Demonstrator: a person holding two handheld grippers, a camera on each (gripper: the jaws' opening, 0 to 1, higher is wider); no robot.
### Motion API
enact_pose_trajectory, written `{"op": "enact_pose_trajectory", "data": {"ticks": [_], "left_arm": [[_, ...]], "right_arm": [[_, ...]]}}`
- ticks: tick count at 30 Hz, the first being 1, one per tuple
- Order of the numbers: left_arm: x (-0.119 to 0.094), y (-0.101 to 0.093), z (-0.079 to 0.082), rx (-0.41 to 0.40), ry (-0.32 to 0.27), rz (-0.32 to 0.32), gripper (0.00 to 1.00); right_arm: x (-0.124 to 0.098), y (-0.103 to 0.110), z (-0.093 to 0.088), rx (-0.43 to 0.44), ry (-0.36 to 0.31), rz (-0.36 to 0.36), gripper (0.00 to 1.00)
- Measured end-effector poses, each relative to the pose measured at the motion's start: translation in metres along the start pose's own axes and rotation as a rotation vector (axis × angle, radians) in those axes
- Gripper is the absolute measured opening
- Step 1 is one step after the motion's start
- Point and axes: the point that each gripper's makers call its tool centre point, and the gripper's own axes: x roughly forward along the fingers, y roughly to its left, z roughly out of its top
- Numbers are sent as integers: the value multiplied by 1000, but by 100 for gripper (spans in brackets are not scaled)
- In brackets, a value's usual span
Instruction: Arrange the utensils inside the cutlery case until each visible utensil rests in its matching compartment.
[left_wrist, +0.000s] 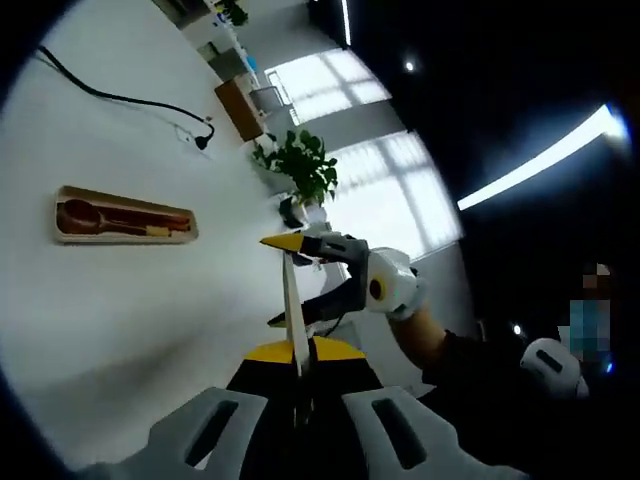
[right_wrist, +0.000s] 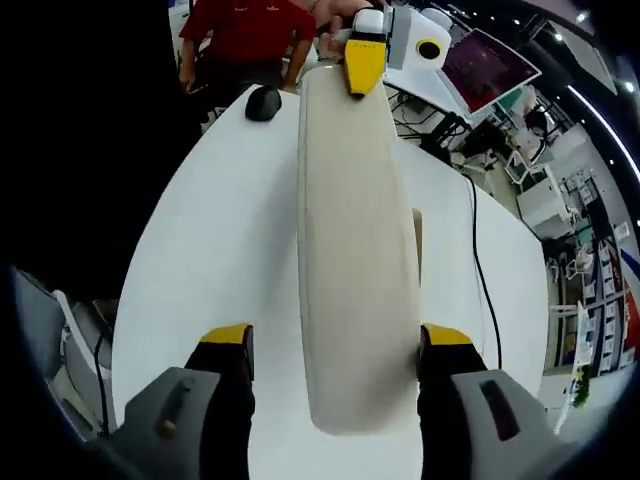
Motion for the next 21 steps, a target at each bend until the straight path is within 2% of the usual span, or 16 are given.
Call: {"op": "enact_pose_trajectory", "data": {"ticks": [3, 8, 12, 16, 18, 20, 21], "left_arm": [[6, -3, -7, -23, 41, 0, 3], [16, -10, -15, -25, 62, 13, 3], [15, -7, -7, -50, 43, 6, 3], [20, -16, -7, -69, 26, -25, 3], [20, -17, -1, -94, 15, -41, 3], [19, -14, 2, -98, 26, -41, 3], [20, -16, 3, -104, 30, -50, 3]], "right_arm": [[-3, -3, 3, -16, 0, -5, 60], [-11, -5, 16, -3, -49, -10, 55], [-12, -4, 18, -7, -58, -13, 56], [-10, -5, 16, -6, -52, -8, 55], [-10, -8, 13, -4, -44, -8, 53], [-13, -12, 10, -8, -41, -13, 44], [-12, -7, 14, 10, -71, 7, 43]]}}
